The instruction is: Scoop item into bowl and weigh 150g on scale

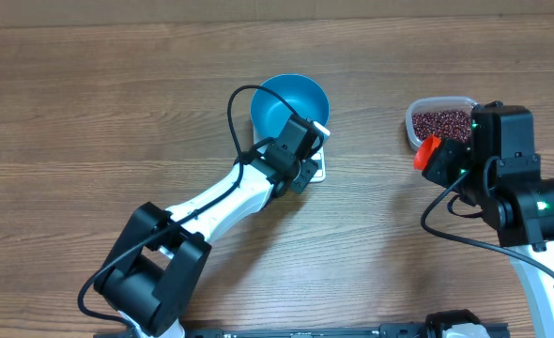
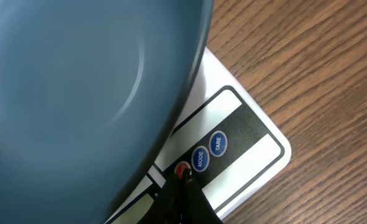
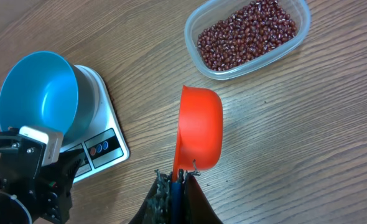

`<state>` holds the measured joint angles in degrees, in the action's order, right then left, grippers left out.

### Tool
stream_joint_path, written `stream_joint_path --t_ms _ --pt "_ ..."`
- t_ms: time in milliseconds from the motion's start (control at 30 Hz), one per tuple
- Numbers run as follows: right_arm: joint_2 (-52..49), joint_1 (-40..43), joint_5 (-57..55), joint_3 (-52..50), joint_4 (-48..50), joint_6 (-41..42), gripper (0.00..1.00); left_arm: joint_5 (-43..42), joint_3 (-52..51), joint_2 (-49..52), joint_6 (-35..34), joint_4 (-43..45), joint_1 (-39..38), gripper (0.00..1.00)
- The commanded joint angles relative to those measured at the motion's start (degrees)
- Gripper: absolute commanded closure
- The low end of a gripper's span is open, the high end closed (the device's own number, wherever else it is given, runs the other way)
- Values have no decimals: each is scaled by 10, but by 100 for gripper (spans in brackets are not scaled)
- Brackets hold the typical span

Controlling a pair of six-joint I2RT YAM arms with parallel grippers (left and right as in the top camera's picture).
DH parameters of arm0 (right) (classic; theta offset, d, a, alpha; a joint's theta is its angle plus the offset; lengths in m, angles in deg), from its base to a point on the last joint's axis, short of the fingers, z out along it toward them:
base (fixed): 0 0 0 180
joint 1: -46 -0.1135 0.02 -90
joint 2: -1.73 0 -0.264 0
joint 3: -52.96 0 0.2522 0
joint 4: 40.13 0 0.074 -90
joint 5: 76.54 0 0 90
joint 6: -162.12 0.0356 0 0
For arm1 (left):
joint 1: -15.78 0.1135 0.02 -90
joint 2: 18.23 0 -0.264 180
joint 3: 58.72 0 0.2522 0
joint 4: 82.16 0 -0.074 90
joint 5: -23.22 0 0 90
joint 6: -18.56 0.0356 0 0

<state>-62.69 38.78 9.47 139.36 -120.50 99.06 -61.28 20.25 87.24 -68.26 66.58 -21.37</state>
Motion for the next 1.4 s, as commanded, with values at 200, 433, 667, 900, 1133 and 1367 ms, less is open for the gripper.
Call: stream_joint_path --t_ms 200,433,667,900,1133,1367 --pt "1 -1 -4 15 5 -2 96 16 -2 22 7 11 -3 96" --pt "1 -1 -3 15 7 -2 96 20 -2 30 11 11 -3 96" --pt "1 -1 -2 15 11 -2 96 20 -2 30 11 12 -3 96" --pt "1 -1 -2 15 16 -2 96 19 -2 30 11 13 -3 96" --pt "1 -1 -2 15 18 -2 96 19 -2 31 11 14 -3 96" --pt "1 -1 -2 15 18 -2 96 17 -2 39 11 16 -3 96"
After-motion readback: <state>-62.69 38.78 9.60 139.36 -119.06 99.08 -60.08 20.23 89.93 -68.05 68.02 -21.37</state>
